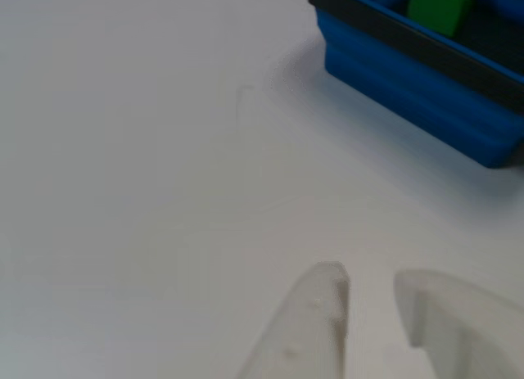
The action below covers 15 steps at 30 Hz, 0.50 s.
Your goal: Pick up green cube and drop it in the blue box
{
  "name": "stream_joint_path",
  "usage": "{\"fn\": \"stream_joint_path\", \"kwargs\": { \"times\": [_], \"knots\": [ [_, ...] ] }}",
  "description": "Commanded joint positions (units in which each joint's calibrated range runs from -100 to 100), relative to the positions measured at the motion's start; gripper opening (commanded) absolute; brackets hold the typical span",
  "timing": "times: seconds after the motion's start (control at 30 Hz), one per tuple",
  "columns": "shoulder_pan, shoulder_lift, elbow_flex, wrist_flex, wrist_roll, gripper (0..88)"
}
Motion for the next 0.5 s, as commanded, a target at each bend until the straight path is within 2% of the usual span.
{"fn": "stream_joint_path", "kwargs": {
  "times": [0.0, 0.47],
  "knots": [
    [-5.0, -1.75, 0.15, -1.09, -0.1, 1.6],
    [-29.89, -1.75, 0.15, -1.01, 0.29, 1.6]
  ]
}}
